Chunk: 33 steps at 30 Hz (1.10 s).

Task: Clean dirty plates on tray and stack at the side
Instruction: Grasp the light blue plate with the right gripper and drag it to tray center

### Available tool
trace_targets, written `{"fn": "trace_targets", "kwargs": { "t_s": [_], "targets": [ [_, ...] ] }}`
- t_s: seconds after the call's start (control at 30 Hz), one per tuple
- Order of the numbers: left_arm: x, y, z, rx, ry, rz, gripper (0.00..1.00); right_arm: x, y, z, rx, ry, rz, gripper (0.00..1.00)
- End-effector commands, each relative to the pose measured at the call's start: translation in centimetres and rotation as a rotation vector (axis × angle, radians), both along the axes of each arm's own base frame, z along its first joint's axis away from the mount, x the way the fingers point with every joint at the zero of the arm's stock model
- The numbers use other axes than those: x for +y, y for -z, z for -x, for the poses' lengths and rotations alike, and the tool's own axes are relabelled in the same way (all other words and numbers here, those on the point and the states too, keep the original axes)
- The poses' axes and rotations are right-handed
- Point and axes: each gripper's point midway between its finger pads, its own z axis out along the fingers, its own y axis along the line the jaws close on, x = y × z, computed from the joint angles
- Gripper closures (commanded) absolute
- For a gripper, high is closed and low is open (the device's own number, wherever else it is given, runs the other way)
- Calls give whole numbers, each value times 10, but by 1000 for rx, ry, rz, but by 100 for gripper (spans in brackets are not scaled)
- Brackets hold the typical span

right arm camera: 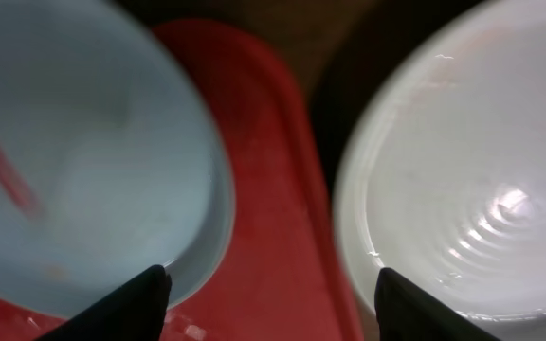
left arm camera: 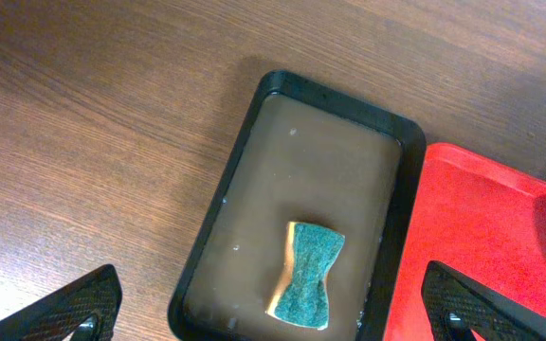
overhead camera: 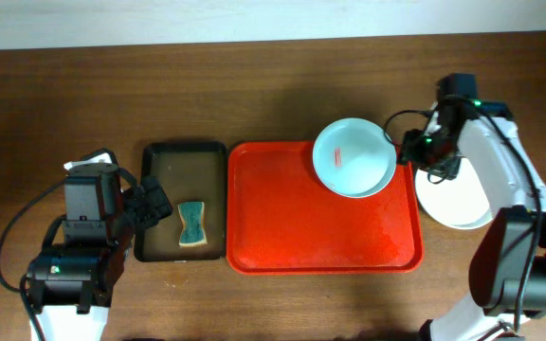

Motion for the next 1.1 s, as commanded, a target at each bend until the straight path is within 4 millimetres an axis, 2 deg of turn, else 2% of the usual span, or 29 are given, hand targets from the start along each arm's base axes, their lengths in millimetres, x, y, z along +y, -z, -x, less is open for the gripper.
{"fn": "trace_targets", "kwargs": {
  "t_s": [0.0,0.17,0.3,0.4,0.63,0.7,1.07],
  "targets": [
    [2,-6,-2,-17,-17,9,1,24,15,-8,3,-71,6,21],
    [2,-6,-2,-17,-17,9,1,36,27,-12,13,-103,5,22],
    [2,-6,-2,-17,-17,9,1,37,40,-10,47,-103,4,23],
    [2,-6,-2,-17,-17,9,1,37,45,-10,53,-103,4,39],
    [2,-6,-2,-17,-17,9,1,36,45,-10,53,-103,4,61],
    [2,-6,-2,-17,-17,9,1,36,45,-11,52,-100,4,63],
    [2,-6,-2,-17,-17,9,1,30,49,-10,52,-95,42,64]
  ]
}}
